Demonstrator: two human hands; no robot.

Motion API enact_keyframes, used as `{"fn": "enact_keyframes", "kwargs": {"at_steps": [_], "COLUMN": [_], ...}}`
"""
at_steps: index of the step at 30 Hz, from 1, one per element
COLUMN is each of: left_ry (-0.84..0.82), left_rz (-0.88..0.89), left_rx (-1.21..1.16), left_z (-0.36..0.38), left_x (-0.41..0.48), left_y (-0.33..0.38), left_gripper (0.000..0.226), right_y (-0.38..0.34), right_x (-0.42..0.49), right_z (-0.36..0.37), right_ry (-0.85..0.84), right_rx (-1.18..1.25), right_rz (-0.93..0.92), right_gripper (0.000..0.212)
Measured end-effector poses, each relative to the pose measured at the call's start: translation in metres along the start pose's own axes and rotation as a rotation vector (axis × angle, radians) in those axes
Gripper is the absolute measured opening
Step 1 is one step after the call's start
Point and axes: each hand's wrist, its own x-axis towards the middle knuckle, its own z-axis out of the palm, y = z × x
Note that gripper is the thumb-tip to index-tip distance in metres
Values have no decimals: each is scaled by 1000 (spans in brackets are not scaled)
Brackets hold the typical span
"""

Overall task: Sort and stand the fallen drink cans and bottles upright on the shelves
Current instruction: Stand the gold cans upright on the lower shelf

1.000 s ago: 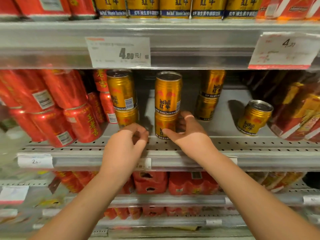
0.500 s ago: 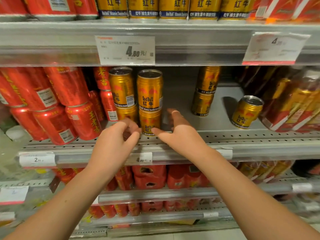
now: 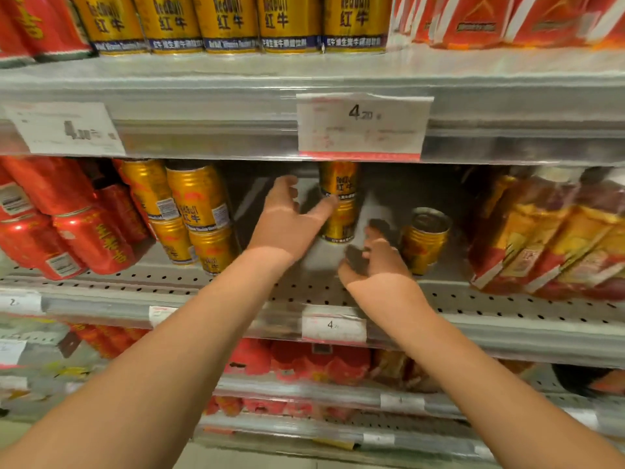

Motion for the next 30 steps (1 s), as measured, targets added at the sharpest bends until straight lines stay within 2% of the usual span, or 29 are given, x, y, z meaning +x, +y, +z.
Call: {"fn": "enact_keyframes", "kwargs": {"at_steps": [4,10,13,16,20,22,26,28,30], "left_ry": [-44,-36,-53,-171,-342,-394,-407,-371,-240], "left_rz": [3,-91,-72,-9,4,8,-31,-16,18], "left_rx": [-91,-28,-31,-27,13,82,87,60,16], "left_z": [23,48,44,30,7,-3,-20,-20,-17], "left_x": [14,26,24,19,5,2,-2,-7,-10], "left_y": [15,21,15,13,8,8,8,10,13], "left_gripper": [88,70,64,61,72,76,77,76,68], "right_y": [0,6,13,16,11,9,7,7,6], "right_x": [7,9,11,12,13,12,18,24,26], "right_z": [-6,-12,-15,-16,-8,-6,-8,-10,-12], "right_ry": [-87,-131,-129,-94,-76,-77,-102,-131,-131], "right_rx": [-62,-93,-46,23,118,139,139,135,129], "right_rz": [17,-15,-31,-53,-101,-102,-77,-85,-110], "right_gripper": [77,69,68,65,61,66,91,75,55]}}
